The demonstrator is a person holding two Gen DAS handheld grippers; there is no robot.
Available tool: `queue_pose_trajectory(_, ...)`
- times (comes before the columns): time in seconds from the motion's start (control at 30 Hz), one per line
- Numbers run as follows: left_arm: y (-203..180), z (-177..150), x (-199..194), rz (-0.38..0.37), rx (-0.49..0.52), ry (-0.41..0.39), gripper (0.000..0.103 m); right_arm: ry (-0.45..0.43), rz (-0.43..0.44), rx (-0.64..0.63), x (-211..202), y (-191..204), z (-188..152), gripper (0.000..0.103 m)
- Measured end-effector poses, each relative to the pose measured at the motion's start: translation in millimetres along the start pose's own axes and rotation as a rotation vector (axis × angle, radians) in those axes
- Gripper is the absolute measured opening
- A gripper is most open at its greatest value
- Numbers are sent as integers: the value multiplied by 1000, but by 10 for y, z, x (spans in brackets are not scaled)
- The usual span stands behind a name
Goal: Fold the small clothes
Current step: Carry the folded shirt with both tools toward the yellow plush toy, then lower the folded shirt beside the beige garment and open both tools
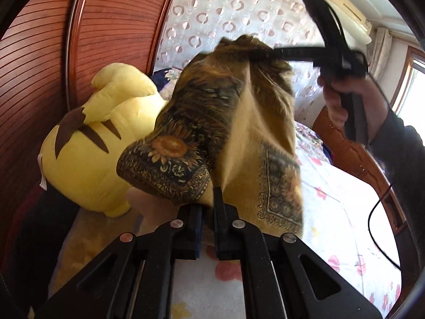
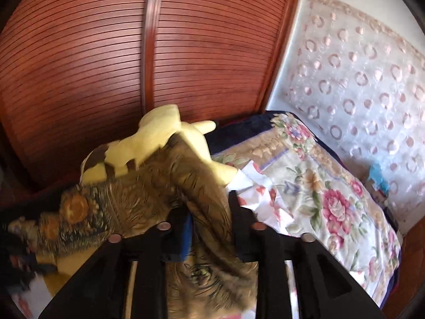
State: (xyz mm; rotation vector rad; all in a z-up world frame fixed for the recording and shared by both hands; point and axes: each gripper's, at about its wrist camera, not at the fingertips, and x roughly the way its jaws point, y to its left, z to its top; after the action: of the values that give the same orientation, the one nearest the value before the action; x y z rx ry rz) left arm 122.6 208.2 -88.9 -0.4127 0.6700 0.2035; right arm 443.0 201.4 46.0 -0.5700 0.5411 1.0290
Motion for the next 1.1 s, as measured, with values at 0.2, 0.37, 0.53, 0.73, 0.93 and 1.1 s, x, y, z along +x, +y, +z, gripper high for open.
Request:
queue_pose_trajectory(0.2, -64, 0, -51, 34, 29, 7, 24, -55, -34, 35, -202, 324, -109, 39)
queue_pose_trajectory(0.37, -12, 70, -173, 55, 45, -20, 55, -7, 25, 86, -61, 495, -563, 39)
queue_pose_trajectory(0.53, -46, 148, -436, 110, 84, -112, 81, 80, 20, 155, 373, 422, -880, 39)
queue_pose_trajectory(0.73, -90, 191, -695, 138, 112, -157, 82, 51, -9, 201, 410, 440, -944, 40)
queue_pose_trajectory(0.93, -283, 158, -856, 123, 152, -172, 82, -39, -38, 262, -331, 615, -1165, 40)
queue_pose_trajectory(1.1, -537, 93, -981, 95, 205, -187, 82, -96, -85, 332, -1124, 815, -1653, 40)
